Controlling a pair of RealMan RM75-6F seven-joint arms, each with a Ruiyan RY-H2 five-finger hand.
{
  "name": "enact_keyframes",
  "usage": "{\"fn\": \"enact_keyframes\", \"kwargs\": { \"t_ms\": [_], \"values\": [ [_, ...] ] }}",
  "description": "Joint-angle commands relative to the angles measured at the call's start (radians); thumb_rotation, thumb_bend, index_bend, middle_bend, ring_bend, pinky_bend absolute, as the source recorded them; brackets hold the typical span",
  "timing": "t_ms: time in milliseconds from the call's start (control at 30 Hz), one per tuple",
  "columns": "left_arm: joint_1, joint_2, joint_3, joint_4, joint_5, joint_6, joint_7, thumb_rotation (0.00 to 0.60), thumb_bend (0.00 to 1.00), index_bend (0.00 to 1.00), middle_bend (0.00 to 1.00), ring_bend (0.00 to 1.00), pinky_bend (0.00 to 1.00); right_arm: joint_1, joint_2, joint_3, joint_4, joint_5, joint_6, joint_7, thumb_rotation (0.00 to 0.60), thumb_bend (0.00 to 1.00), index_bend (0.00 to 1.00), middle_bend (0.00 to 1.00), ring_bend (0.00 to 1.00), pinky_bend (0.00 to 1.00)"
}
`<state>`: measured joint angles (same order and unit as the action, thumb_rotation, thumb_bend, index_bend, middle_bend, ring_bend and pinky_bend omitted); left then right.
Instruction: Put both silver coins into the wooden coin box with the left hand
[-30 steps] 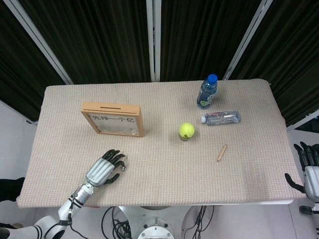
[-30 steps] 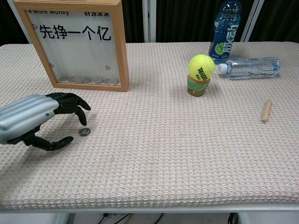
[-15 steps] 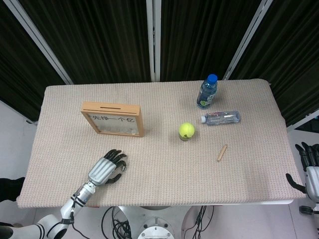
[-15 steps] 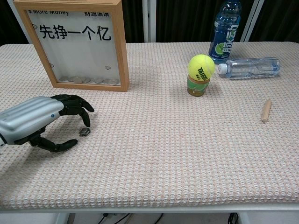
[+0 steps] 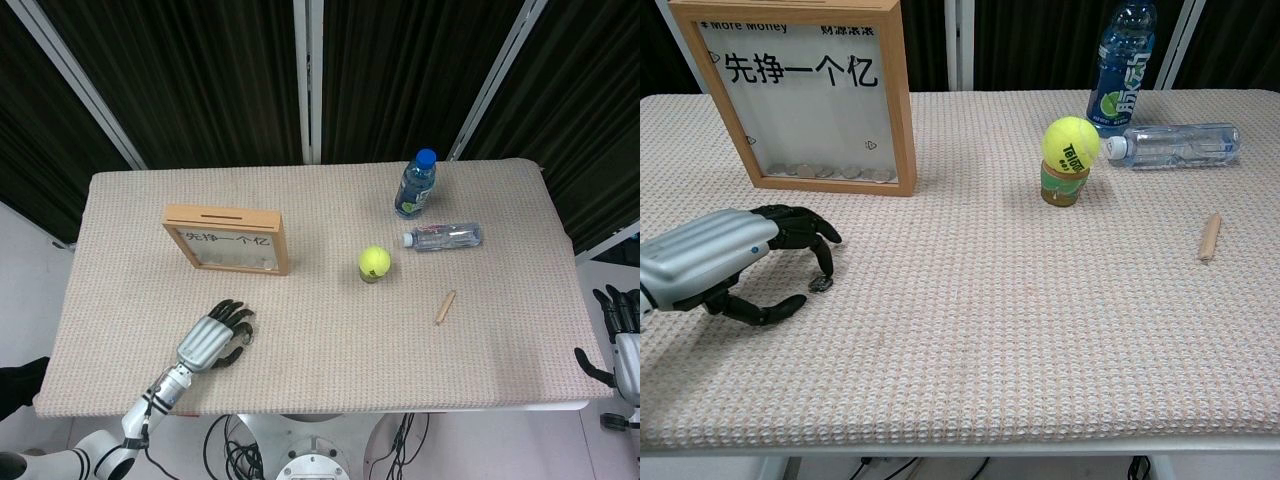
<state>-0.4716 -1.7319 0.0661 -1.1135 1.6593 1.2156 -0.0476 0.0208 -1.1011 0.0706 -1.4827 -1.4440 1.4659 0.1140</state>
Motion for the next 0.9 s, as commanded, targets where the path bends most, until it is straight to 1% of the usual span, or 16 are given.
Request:
{"fn": "enact_keyframes", "kwargs": {
  "t_ms": [33, 300, 667, 900],
  "values": [
    [0.0, 0.003, 0.001, -0.003, 0.0, 0.001, -0.001, 0.6, 0.3, 0.38, 0.16, 0.08, 0.12, 0.001, 0.0, 0.0, 0.0, 0.0, -0.002, -0.002, 0.6, 0.23, 0.0, 0.0, 0.0, 0.0],
    [0.002, 0.007, 0.004, -0.01, -0.003, 0.003, -0.003, 0.6, 0.3, 0.41, 0.16, 0.08, 0.12, 0.004, -0.002, -0.002, -0.001, -0.003, -0.007, -0.006, 0.6, 0.23, 0.0, 0.0, 0.0, 0.0],
    [0.0, 0.0, 0.009, 0.001, -0.003, -0.003, -0.017, 0.6, 0.3, 0.42, 0.16, 0.08, 0.12, 0.0, -0.003, -0.004, 0.0, 0.0, -0.005, -0.007, 0.6, 0.23, 0.0, 0.0, 0.0, 0.0],
    [-0.004, -0.012, 0.01, 0.017, -0.005, -0.01, -0.024, 0.6, 0.3, 0.41, 0.16, 0.08, 0.12, 0.002, -0.006, -0.004, 0.006, 0.002, -0.01, -0.004, 0.6, 0.23, 0.0, 0.0, 0.0, 0.0]
  ]
}}
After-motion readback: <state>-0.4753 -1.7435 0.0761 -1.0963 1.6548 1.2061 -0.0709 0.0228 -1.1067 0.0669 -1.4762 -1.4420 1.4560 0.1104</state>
